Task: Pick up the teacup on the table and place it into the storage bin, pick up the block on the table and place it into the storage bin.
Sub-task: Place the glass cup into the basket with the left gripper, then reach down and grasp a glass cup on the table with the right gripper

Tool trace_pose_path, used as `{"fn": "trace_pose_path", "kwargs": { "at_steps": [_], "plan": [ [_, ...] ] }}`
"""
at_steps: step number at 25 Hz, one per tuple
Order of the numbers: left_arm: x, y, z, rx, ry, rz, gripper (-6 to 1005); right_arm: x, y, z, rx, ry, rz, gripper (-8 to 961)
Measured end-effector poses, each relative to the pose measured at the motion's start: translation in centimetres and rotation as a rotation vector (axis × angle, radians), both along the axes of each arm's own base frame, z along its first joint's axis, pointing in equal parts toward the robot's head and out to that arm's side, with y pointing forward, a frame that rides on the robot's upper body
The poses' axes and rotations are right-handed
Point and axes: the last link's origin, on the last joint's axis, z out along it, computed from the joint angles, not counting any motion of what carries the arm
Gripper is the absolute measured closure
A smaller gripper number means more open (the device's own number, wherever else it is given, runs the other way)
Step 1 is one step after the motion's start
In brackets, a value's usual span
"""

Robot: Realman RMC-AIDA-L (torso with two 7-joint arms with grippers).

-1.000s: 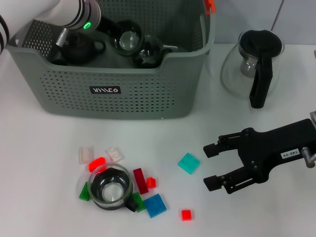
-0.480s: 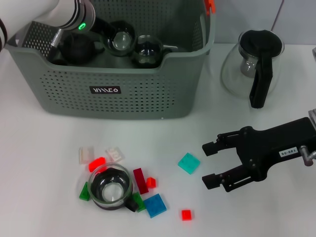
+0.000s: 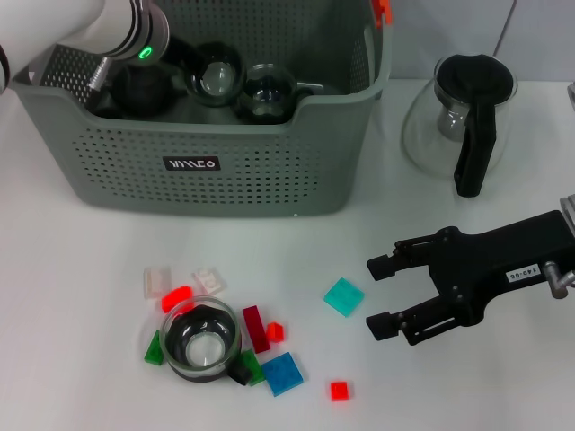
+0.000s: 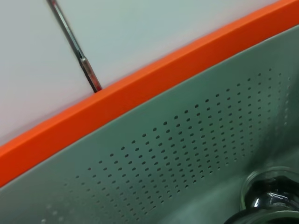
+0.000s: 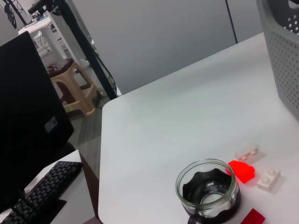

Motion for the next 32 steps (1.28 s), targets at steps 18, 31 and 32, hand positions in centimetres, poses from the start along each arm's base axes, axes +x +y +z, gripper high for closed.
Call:
{"fn": "trace_pose_path", "kwargs": {
  "at_steps": [18,31,32],
  "plan": [
    [-0.2,-0.2,-0.1,0.003,0.003,-0.007,643,-0.1,0.1,0.0,0.004,0.002,0.001,37],
    [0.6,-0.5,1.8,0.045,-0.015,-0.023,374,0.0,0.3,0.2,0.019,-0.002,0.000,36],
    [0.7,-0.6,2.0,0.045,-0.017,-0.022,337,0.0,0.4,0.2,0.020,-0.001,0.002,36]
  ]
}}
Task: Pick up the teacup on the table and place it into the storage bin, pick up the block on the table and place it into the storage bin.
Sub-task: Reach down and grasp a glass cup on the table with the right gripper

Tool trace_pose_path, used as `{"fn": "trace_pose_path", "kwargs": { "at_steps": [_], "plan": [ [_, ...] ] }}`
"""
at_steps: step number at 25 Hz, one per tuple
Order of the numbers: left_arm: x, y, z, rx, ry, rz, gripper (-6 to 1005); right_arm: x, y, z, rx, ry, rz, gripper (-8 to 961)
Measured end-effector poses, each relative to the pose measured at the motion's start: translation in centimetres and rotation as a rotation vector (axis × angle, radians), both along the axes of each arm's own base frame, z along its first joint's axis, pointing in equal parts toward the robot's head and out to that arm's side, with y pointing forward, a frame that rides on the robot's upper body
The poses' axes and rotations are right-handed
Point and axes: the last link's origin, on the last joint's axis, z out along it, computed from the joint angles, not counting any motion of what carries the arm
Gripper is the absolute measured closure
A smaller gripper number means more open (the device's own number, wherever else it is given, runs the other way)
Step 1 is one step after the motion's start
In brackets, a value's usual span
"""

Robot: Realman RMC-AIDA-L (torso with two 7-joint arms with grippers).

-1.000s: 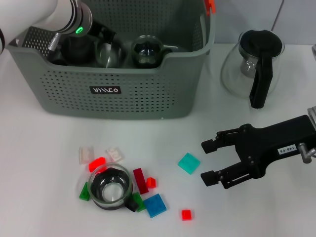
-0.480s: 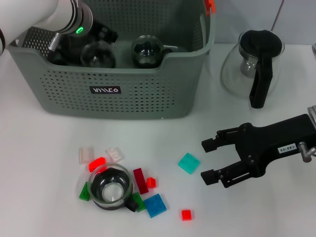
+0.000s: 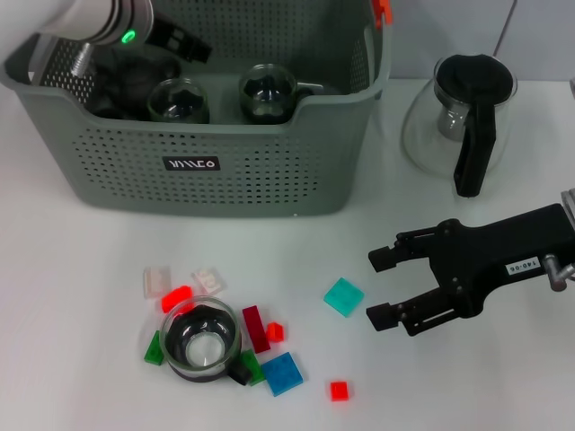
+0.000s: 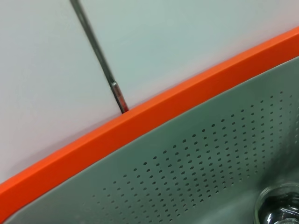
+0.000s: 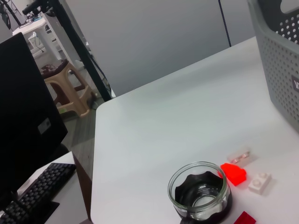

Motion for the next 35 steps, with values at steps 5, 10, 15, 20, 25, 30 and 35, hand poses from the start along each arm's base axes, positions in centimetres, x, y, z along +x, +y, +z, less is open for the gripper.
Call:
{"fn": "trace_pose_path", "kwargs": {
  "at_steps": [5,10,15,20,25,30,35],
  "plan": [
    [0.5,-0.9,1.6,0.003,-0.018,0.011,210,-0.2,0.1,0.1,0.004,0.001,0.011,36],
    [1.6,-2.6,3.1,-0.018,-0.117,-0.014,166,-0.4,0.3,0.2,0.006,-0.001,0.020,36],
    [3.9,-4.9,4.5,-0.088,-0.246,-0.099,132,-0.5,0.4,0.2,0.005,-0.002,0.025,37],
    [5.0,-7.6,5.8,-0.170,-0.344,-0.153,136,-0.6,0.3,0.3,0.002,-0.003,0.030,37],
    [4.1,-11.0,7.4,-0.250,-0.475,-0.211,139,-0.4,0.3,0.5,0.001,-0.007,0.039,36],
    [2.5,-14.7,7.8,-0.394,-0.591,-0.293,139,-0.4,0.3,0.7,-0.003,-0.010,0.047,36],
    [-0.7,-17.0,7.7,-0.465,-0.667,-0.294,140,-0.5,0.5,1.0,0.002,-0.014,0.056,36]
  ]
}}
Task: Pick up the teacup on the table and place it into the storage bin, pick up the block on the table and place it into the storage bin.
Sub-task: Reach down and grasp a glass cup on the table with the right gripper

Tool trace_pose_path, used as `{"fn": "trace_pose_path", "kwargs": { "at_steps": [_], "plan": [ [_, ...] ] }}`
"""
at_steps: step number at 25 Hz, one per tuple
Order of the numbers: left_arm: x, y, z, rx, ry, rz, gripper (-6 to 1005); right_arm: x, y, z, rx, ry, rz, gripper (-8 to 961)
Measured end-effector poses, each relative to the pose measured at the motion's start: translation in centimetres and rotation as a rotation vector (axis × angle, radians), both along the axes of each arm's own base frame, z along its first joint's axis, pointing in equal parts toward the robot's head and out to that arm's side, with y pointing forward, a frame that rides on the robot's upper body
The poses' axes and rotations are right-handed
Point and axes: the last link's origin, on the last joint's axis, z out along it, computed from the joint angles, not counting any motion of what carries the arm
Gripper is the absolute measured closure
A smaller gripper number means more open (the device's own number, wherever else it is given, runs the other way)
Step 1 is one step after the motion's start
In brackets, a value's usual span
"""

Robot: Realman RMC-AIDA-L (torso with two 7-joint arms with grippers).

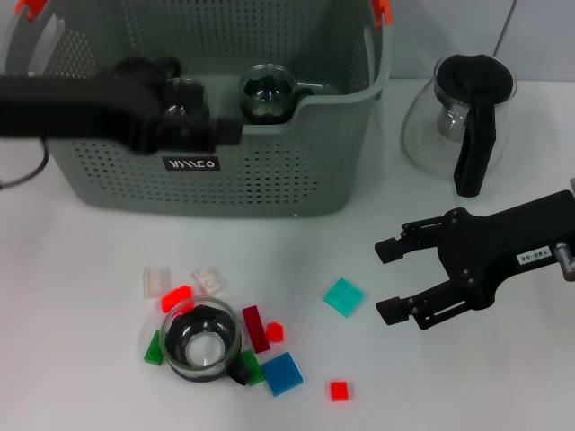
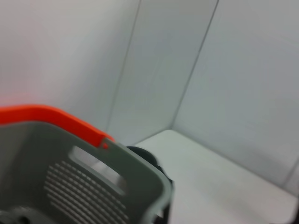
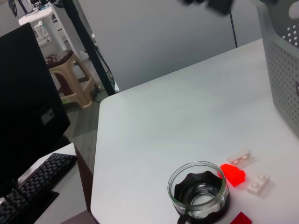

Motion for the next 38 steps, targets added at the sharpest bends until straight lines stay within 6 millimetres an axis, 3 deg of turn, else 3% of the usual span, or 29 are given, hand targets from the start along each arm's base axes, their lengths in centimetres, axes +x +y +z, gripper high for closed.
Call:
{"fn": "trace_pose_path", "kwargs": {
  "at_steps": [10,17,23,38],
  "plan": [
    [-6.6,-3.2,-0.7,0.042,-0.123,-0.064,139,-1.1,0.6,-0.5,-0.004,-0.004,0.023,36],
    [-11.0,-5.1,-1.3,0.098,-0.095,-0.114,140,-3.4,1.9,-3.1,-0.026,-0.018,0.023,38],
    [-13.8,-6.3,-0.4,0.116,-0.093,-0.138,139,-5.8,2.6,-5.8,-0.057,-0.126,0.067,41],
    [-14.6,-5.9,0.3,0.143,-0.090,-0.114,134,-10.8,2.9,-11.4,-0.056,-0.398,0.103,65]
  ]
}}
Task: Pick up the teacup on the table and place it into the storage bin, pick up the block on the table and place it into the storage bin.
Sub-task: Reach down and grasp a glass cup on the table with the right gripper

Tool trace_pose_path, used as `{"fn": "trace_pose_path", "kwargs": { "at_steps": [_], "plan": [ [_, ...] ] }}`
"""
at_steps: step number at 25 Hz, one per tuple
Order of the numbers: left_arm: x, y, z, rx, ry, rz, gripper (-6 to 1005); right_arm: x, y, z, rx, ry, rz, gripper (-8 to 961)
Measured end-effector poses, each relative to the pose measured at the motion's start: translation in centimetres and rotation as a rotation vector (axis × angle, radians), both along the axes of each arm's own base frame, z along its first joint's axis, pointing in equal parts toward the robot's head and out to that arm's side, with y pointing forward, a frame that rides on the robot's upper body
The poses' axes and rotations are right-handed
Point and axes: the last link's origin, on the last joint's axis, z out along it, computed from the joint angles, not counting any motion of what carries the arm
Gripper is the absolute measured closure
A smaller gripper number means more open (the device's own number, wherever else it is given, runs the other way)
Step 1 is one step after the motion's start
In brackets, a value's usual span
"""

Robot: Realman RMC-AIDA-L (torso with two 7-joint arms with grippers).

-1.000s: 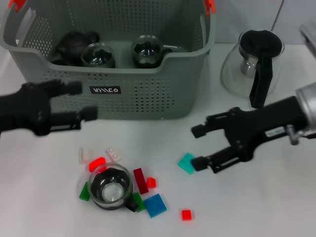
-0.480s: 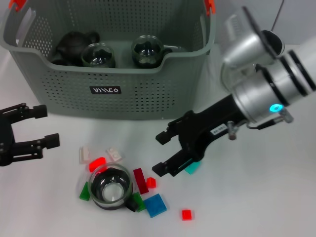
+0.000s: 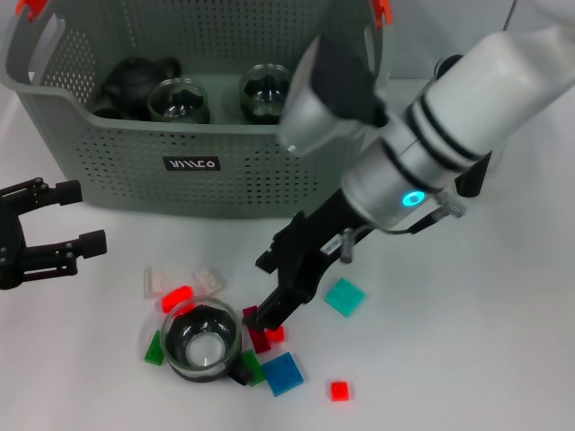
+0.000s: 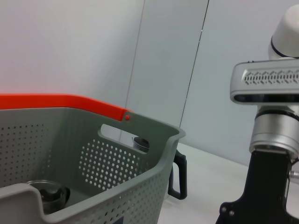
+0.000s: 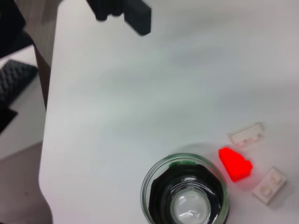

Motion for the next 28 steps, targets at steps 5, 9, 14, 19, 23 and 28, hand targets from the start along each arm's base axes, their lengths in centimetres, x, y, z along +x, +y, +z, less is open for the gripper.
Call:
{"fn": "trace_pose_path", "kwargs": {
  "at_steps": [5,9,14,19,23,28],
  "plan": [
    [-0.1,0.2,-0.1,0.012,0.005,0.011,132,-1.0,-0.1,-2.0,0.053,-0.021,0.066,74],
    [-0.3,0.1,-0.4,0.005,0.014,0.015,133,-1.2,-0.6,-3.5,0.072,-0.011,0.108,81],
    [-0.4,-0.2,-1.0,-0.044,0.035,0.016,133,-1.5,-1.3,-4.6,0.080,0.015,0.128,89],
    [-0.1,-0.6,-1.2,-0.073,0.026,-0.001,134,-1.5,-1.5,-5.5,0.104,0.026,0.143,98],
    [-0.1,-0.6,-1.2,-0.075,0.025,0.000,137,-1.3,-1.5,-5.7,0.122,0.029,0.146,105],
    [-0.1,-0.5,-1.4,-0.079,0.027,0.000,137,-1.0,-1.5,-6.1,0.140,0.033,0.145,114]
  ]
}}
